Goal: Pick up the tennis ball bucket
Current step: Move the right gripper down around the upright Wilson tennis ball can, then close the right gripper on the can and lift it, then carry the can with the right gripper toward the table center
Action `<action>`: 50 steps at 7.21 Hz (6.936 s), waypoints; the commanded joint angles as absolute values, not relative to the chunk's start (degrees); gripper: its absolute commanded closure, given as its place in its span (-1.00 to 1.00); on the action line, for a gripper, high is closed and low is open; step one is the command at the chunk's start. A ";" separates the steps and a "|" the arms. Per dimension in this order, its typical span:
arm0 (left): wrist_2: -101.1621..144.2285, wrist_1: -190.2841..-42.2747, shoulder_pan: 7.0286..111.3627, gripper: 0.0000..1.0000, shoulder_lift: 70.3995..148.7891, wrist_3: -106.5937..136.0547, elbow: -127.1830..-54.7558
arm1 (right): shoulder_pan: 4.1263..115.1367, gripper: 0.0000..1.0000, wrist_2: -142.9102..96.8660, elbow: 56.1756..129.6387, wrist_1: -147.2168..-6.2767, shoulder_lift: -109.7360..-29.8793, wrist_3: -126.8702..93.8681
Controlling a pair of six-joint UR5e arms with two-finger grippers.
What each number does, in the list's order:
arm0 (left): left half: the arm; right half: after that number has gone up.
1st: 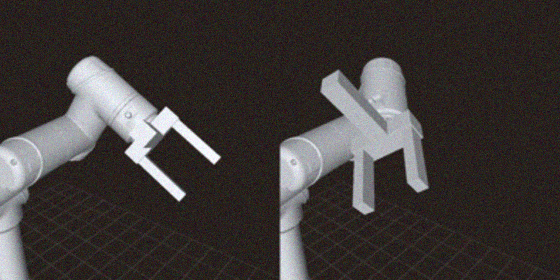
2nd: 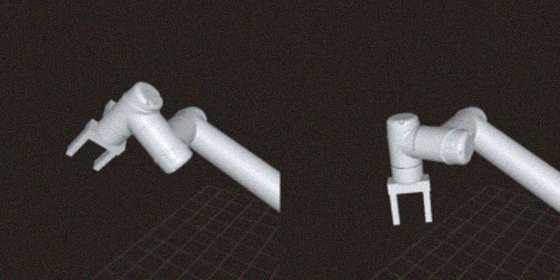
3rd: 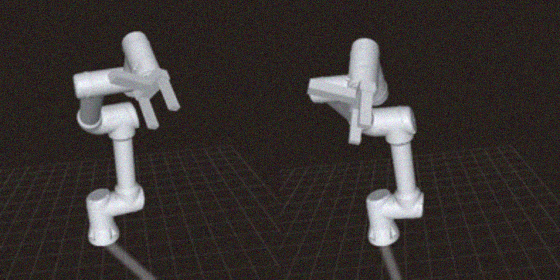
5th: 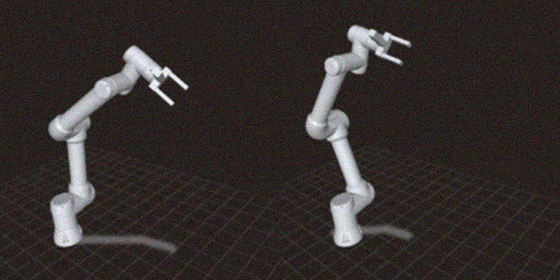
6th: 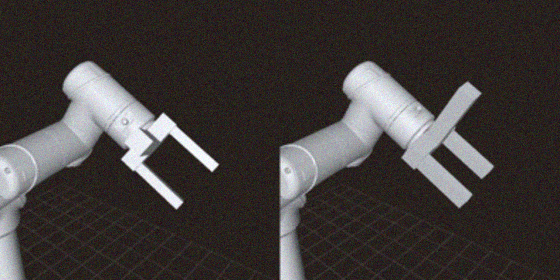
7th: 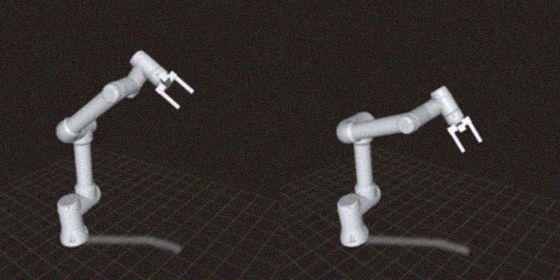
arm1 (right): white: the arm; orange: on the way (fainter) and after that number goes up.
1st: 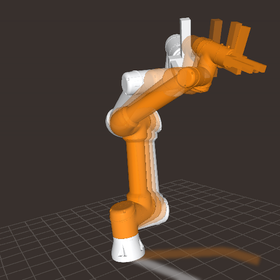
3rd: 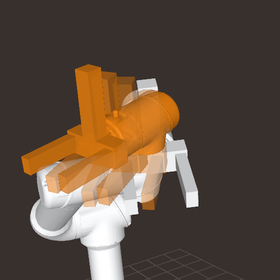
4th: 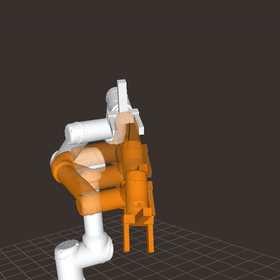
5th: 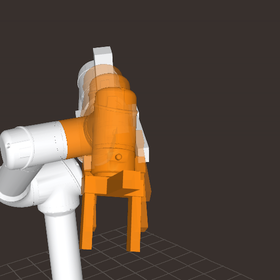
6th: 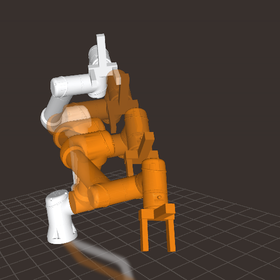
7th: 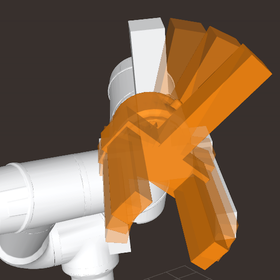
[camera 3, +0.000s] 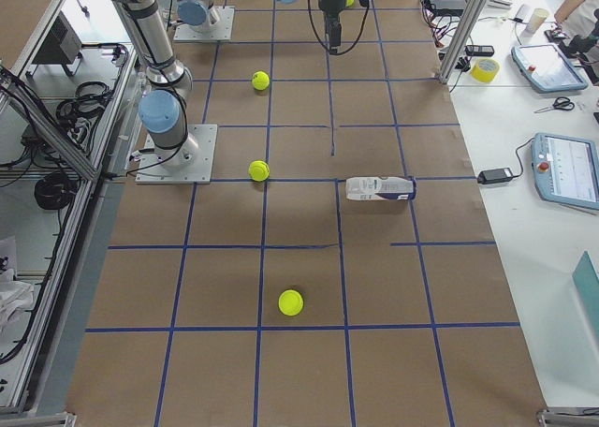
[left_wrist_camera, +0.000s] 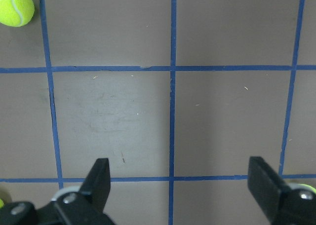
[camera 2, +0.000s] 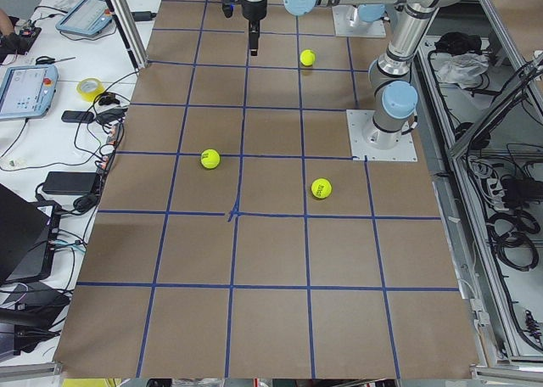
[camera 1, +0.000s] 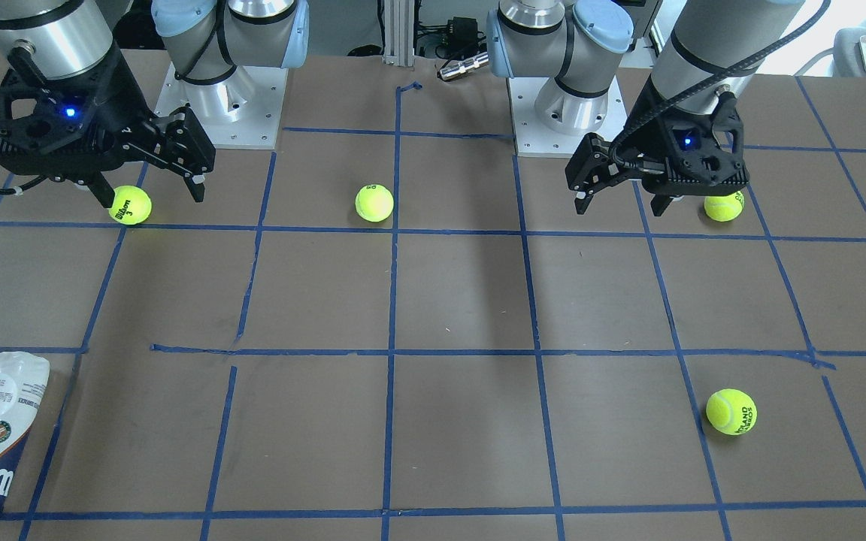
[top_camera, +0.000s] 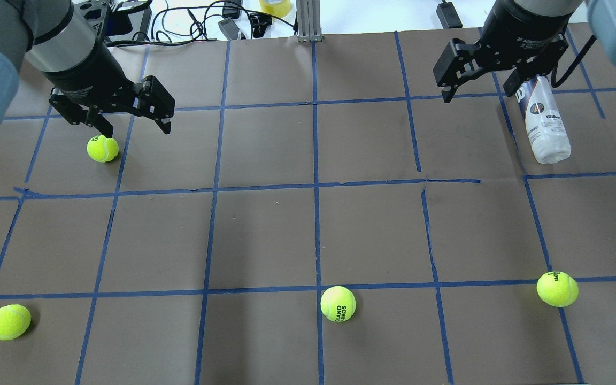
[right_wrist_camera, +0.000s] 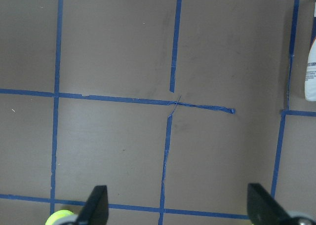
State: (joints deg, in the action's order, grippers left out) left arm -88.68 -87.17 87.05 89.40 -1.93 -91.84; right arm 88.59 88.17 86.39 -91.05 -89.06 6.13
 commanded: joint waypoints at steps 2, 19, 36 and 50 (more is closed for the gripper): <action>-88.68 -87.28 86.92 -1.00 89.38 -1.85 -91.85 | 88.59 -1.00 88.07 86.40 -91.14 -88.42 5.97; -88.59 -87.19 87.19 -1.00 89.56 -1.58 -91.93 | 65.22 -1.00 90.35 81.56 -121.20 -51.87 22.41; -88.51 -87.19 87.19 -1.00 89.83 -1.41 -92.02 | 73.79 -0.42 90.09 81.56 -117.27 -57.29 24.70; -88.33 -85.78 80.16 -1.00 90.17 -2.37 -91.93 | 113.98 -0.53 88.33 82.44 -129.80 -53.62 61.06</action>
